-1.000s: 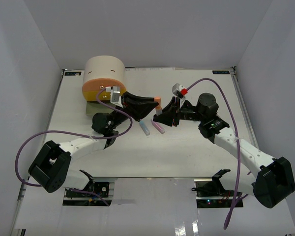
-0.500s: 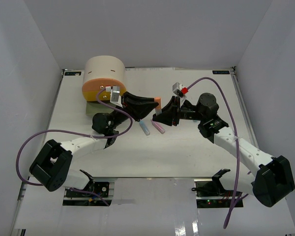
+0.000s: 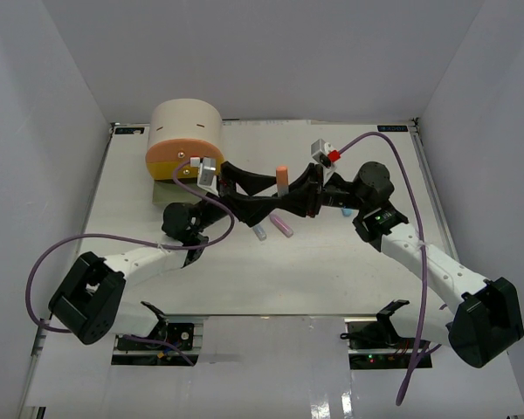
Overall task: Sort the stationery into containers
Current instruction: Close the pen cap on the pen.
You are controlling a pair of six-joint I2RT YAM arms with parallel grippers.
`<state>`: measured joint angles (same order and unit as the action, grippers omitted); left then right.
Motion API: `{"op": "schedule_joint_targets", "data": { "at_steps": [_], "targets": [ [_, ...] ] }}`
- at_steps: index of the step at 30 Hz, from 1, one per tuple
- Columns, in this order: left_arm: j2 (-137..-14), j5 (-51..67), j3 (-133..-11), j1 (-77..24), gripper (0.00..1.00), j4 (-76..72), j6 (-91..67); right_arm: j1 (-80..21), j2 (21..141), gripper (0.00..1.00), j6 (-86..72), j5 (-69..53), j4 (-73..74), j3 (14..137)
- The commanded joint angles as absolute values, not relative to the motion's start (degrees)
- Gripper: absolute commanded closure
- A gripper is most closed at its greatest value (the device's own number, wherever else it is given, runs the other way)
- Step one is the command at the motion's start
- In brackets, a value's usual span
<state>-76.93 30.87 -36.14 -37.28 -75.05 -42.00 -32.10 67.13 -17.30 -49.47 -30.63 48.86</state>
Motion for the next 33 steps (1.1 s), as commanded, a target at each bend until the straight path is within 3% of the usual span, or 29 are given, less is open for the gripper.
{"op": "schedule_joint_targets", "data": {
  "at_steps": [1, 3, 5, 12, 17, 24, 33],
  "targets": [
    [-72.95, 31.55, -36.21, -37.27, 0.12, -73.83, -40.08, -31.90, 67.06, 0.92, -17.05, -49.31, -33.66, 50.63],
    [-69.55, 32.07, -36.65, -36.74, 0.04, -68.51, -38.86, -31.73, 67.06, 0.92, -16.53, -49.22, -33.23, 50.36],
    [-67.17, 32.17, -37.09, -36.39, 0.02, -63.14, -37.37, -31.55, 67.15, 0.92, -15.91, -49.31, -32.26, 50.54],
    [-59.77, 31.46, -49.20, -33.49, 0.02, -24.56, -25.15, -30.67, 67.41, 0.92, -11.43, -51.68, -25.59, 51.76],
    [-64.59, 37.08, -65.34, -31.47, 0.02, -4.24, -15.30, -30.67, 69.34, 0.92, -8.09, -55.72, -20.05, 54.75],
    [-73.21, 44.90, -77.25, -31.20, 0.02, 2.90, -13.01, -30.67, 69.35, 0.92, -4.93, -57.66, -15.21, 57.56],
    [-75.15, 49.48, -76.64, -31.20, 0.06, -1.93, -16.34, -30.67, 69.96, 0.92, -5.10, -57.74, -15.03, 58.18]
  ]
}}
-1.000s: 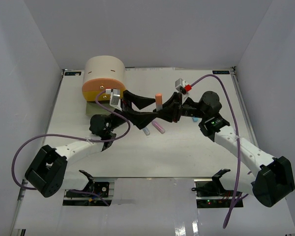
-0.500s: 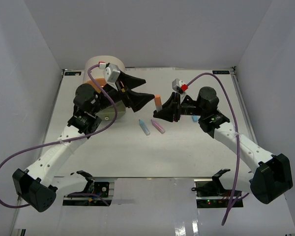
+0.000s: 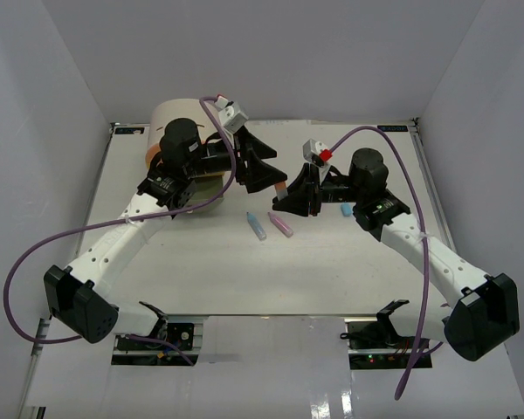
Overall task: Sort the stationery into containers
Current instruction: Close the pen cap on the pen.
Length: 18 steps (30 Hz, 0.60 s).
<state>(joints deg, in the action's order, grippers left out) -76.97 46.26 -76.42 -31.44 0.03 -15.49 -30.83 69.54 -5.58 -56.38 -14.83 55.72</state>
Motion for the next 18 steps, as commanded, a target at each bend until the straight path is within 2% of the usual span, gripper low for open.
{"op": "schedule_joint_targets", "data": {
  "at_steps": [1, 18],
  "targets": [
    [-75.15, 49.66, -76.47, -31.29, 0.06, -2.54, -16.52, -30.67, 70.13, 0.92, -5.18, -57.83, -15.03, 58.27],
    [-76.38, 50.19, -73.83, -32.61, 0.22, -7.21, -19.16, -30.76, 70.49, 0.92, -6.94, -57.92, -16.96, 58.10]
  ]
}}
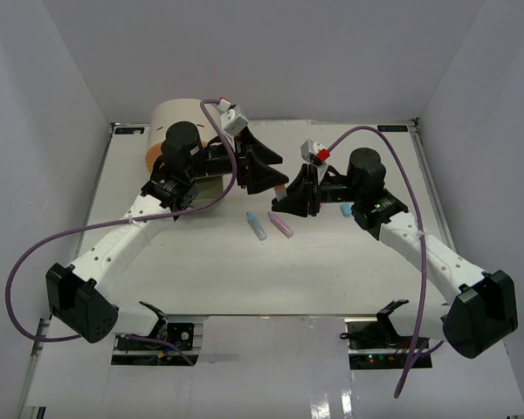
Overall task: Sort the stationery into containers
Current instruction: Close the pen cap on the pen.
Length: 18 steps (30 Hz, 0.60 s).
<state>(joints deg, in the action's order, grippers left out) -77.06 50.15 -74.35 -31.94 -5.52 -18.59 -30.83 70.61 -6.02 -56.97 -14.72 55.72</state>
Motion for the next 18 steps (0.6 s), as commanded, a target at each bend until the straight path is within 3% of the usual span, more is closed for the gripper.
{"op": "schedule_joint_targets", "data": {
  "at_steps": [1, 7, 18],
  "targets": [
    [-76.46, 50.10, -73.74, -32.78, 0.23, -7.47, -19.25, -30.76, 70.40, 0.92, -7.03, -58.01, -17.22, 58.10],
    [-76.90, 49.48, -73.57, -33.57, 0.34, -8.44, -19.86, -30.76, 70.66, 0.92, -7.38, -58.01, -17.49, 58.10],
    [-76.55, 50.10, -70.23, -34.45, 0.67, -9.49, -22.06, -30.67, 70.66, 0.92, -9.93, -57.39, -21.79, 58.27]
  ]
}}
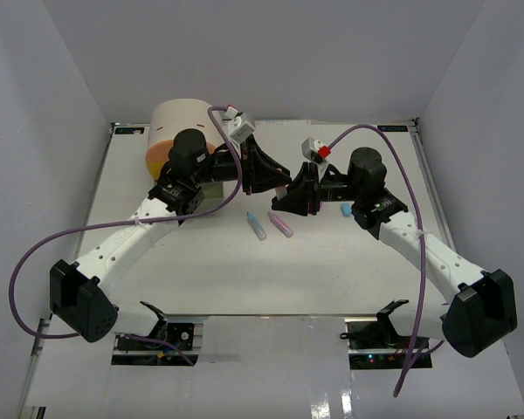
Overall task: Sort the stationery into containers
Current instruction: Close the pen cap on the pen.
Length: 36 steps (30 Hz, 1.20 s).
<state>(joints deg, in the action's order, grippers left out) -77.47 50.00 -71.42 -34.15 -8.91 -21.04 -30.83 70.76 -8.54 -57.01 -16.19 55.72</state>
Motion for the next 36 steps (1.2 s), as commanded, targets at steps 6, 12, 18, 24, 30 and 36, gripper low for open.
{"op": "schedule_joint_targets", "data": {
  "at_steps": [6, 12, 18, 24, 30, 36],
  "targets": [
    [-75.76, 50.54, -68.12, -34.54, 0.82, -10.46, -23.64, -30.67, 71.28, 0.92, -10.81, -57.57, -23.20, 59.32],
    [-75.76, 49.92, -67.85, -34.63, 0.98, -11.33, -24.87, -30.76, 71.28, 0.92, -11.16, -57.48, -23.73, 58.80],
    [-76.55, 51.06, -66.54, -35.33, 1.00, -12.04, -26.01, -30.76, 71.02, 0.92, -11.16, -57.30, -23.82, 59.59],
    [-75.50, 51.33, -64.07, -35.51, 1.00, -12.04, -26.28, -30.59, 71.89, 0.92, -11.07, -57.04, -23.64, 62.57],
    [-75.15, 52.56, -62.32, -35.59, 1.00, -11.43, -26.54, -30.41, 72.33, 0.92, -10.99, -56.95, -23.64, 64.68],
    [-75.50, 53.61, -61.08, -35.51, 1.00, -10.46, -26.72, -29.62, 72.33, 0.92, -11.07, -57.04, -23.64, 66.18]
  ]
}}
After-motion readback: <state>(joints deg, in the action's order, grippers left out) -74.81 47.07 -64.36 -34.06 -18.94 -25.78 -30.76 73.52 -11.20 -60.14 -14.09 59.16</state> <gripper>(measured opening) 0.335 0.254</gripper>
